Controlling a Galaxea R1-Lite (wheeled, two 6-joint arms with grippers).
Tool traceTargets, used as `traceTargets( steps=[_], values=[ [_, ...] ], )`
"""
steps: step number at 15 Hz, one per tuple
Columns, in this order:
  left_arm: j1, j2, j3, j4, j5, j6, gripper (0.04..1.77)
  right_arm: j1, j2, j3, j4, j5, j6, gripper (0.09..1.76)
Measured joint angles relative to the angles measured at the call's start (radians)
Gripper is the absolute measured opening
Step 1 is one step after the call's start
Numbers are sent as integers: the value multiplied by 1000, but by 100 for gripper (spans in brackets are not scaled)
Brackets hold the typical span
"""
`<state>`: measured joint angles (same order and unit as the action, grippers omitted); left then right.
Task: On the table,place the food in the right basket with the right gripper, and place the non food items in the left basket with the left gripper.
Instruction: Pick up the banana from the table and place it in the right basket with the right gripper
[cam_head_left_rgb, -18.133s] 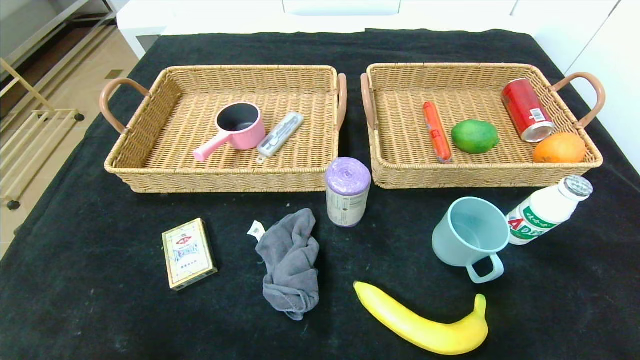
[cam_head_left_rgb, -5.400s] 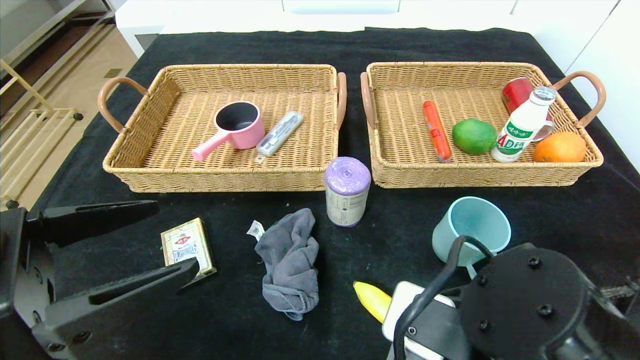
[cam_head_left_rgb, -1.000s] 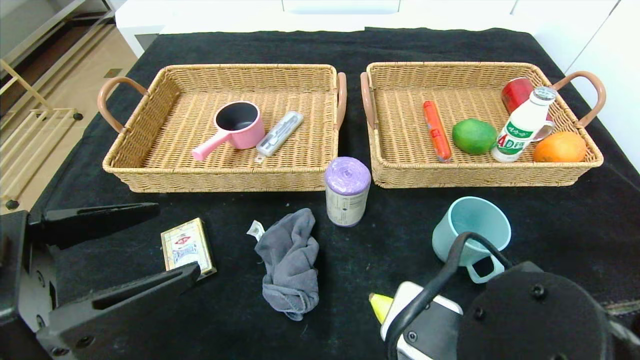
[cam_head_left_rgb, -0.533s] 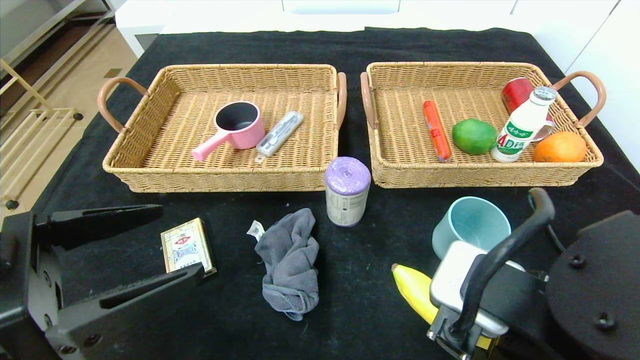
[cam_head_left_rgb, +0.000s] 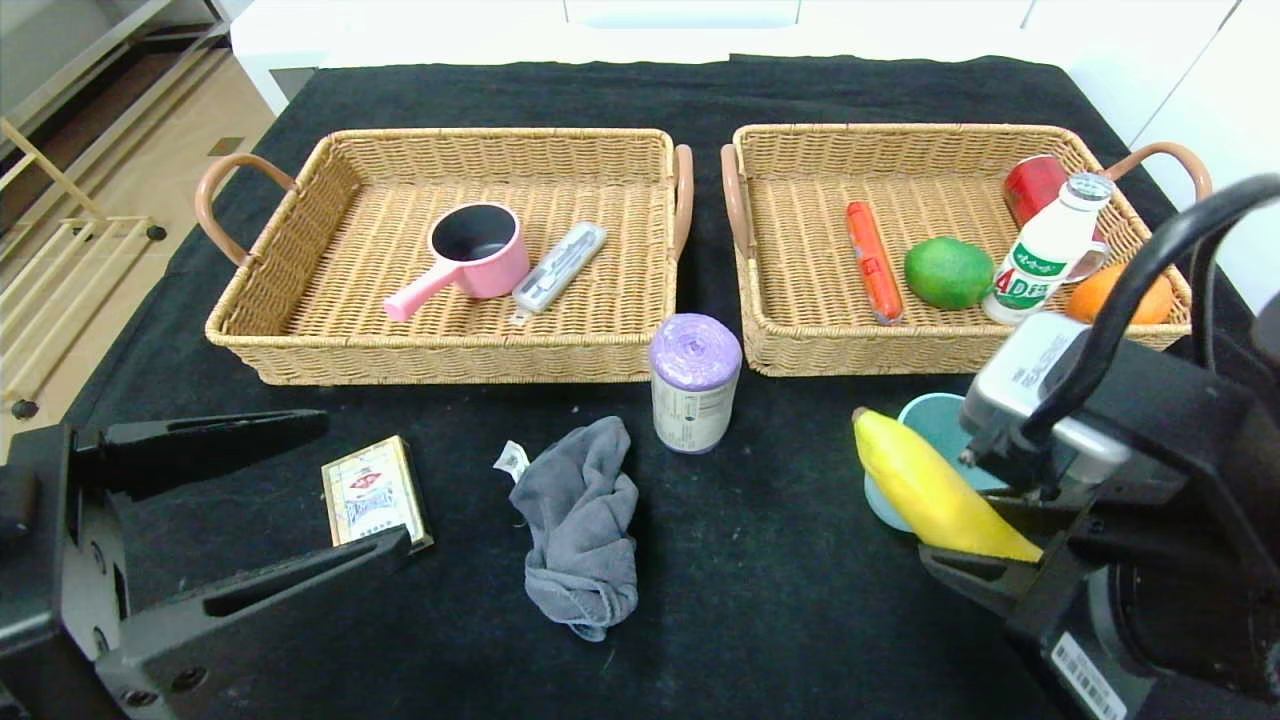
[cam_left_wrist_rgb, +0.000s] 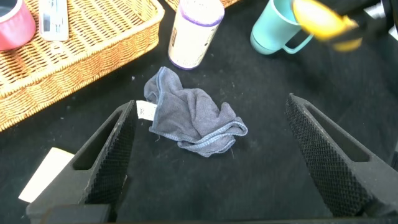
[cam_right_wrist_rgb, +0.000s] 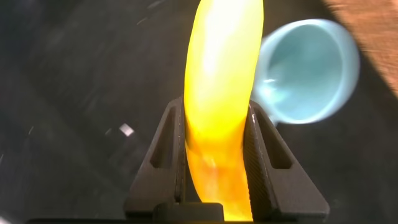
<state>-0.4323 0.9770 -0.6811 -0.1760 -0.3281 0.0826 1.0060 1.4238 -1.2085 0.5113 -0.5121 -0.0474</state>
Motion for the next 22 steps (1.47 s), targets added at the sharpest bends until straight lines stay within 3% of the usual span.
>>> traceTargets(
  steps=[9, 13, 16, 22],
  values=[
    [1, -3, -1, -1, 0, 1, 172, -199, -18, -128, -22, 2, -36, 62],
    [1, -3, -1, -1, 0, 3, 172, -306, 47, -204, -133, 45, -100, 62],
    [1, -1, -1, -1, 0, 3, 172, -339, 122, -274, -213, 53, -131, 62],
    [0, 0, -1, -6, 0, 3, 172, -358, 273, -448, -250, 51, -143, 62]
  ],
)
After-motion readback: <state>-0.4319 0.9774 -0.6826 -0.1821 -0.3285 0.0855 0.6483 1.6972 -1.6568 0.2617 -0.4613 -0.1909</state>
